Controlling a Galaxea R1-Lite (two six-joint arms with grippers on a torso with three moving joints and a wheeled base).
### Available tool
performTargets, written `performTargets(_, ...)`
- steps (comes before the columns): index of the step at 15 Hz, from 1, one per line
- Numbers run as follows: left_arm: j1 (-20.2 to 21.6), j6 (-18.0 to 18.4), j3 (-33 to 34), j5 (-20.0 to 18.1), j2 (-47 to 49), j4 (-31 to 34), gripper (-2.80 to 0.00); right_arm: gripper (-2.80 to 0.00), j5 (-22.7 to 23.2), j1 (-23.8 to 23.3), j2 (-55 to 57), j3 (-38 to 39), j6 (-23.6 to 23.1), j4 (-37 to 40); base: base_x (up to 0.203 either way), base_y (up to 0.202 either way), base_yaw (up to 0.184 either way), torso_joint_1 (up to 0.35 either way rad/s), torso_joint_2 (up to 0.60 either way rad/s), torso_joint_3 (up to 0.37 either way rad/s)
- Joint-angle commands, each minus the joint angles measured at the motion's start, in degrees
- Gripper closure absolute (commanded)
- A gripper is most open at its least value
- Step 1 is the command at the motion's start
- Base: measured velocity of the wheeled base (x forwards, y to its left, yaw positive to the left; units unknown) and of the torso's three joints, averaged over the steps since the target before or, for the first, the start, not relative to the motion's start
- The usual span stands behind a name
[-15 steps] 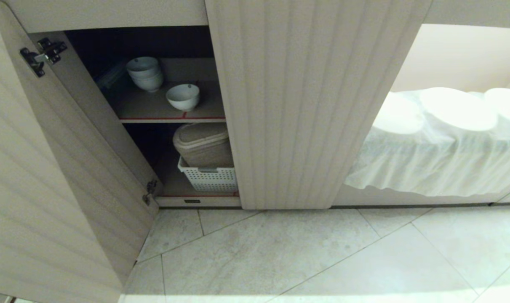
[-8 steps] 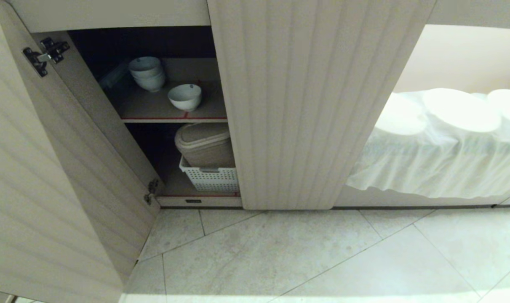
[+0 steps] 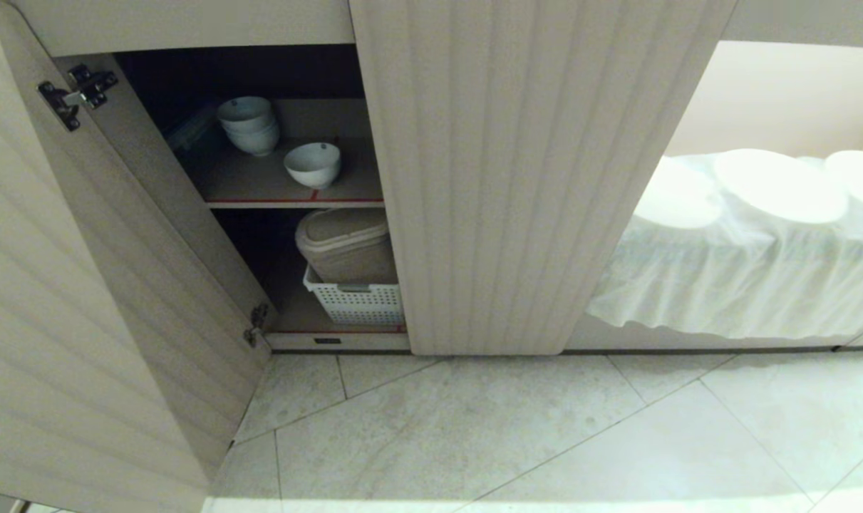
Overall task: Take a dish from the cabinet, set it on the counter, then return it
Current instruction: Take the bowl from the cabinet
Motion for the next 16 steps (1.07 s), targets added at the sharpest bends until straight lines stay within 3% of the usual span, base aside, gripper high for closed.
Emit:
performTargets(1, 0.0, 0.0, 0.0, 0.0, 0.0, 0.0, 0.00, 0.00, 0.0, 0.0, 0.0, 0.0, 0.0, 0.0, 0.000, 0.000, 0.000, 0.000, 0.00, 0.000)
performTargets(4, 0.0, 0.0, 0.0, 0.0, 0.0, 0.0, 0.00, 0.00, 0.0, 0.0, 0.0, 0.0, 0.0, 0.0, 0.073, 0.000, 0.002, 0.001, 0.00, 0.001)
performTargets(16, 0.0, 0.1, 0.0, 0.0, 0.0, 0.0, 0.00, 0.00, 0.0, 0.1, 0.0, 0.0, 0.0, 0.0, 0.197, 0.000, 0.001, 0.000, 0.00, 0.001)
